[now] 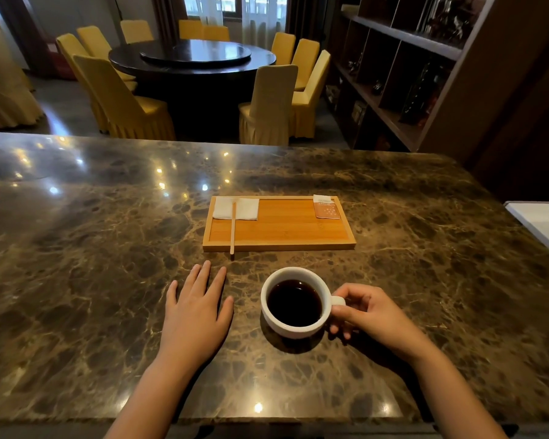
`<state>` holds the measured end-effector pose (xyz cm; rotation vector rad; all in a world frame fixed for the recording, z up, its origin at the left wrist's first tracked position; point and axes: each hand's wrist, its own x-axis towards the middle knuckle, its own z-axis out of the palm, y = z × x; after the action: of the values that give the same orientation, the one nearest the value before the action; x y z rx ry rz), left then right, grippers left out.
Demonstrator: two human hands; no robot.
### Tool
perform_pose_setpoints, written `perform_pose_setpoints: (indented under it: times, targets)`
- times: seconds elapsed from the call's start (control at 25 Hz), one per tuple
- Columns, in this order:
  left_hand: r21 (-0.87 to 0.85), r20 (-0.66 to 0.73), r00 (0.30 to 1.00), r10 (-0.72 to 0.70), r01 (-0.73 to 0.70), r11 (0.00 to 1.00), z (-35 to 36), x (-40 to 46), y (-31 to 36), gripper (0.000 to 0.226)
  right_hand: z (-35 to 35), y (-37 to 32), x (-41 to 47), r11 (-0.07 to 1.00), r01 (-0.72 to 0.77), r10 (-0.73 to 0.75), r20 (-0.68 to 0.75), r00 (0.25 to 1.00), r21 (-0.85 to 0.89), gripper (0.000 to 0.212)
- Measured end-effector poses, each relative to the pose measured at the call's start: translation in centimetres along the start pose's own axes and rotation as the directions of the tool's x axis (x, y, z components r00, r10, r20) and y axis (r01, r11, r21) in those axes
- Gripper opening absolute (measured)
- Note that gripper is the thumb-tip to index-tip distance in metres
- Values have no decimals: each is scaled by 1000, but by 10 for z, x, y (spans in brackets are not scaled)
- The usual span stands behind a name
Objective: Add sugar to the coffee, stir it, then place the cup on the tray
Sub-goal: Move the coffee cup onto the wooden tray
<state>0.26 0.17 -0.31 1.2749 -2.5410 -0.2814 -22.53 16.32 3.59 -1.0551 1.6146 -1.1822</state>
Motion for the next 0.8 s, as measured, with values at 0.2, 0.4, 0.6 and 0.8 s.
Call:
perform_pose_setpoints:
  times: [0.2,0.4,0.6,0.8]
  targets:
    - [6,7,1000,-1,1,1000,1,0,0,53,0,6,3,989,16,-21,33,999,144,28]
    - [6,9,1000,-6,6,1000,0,1,-1,59,-1,5,10,976,52,-58,20,998,214,24]
    - [-2,-6,1000,-1,1,1000,2,1,-1,68,-20,-22,31,971,115,-110,-38,993,208,17]
    - [-14,-20,1000,-3,3,1000,4,1,-2,66,-43,-55,67,983,125,-132,44,990,138,17]
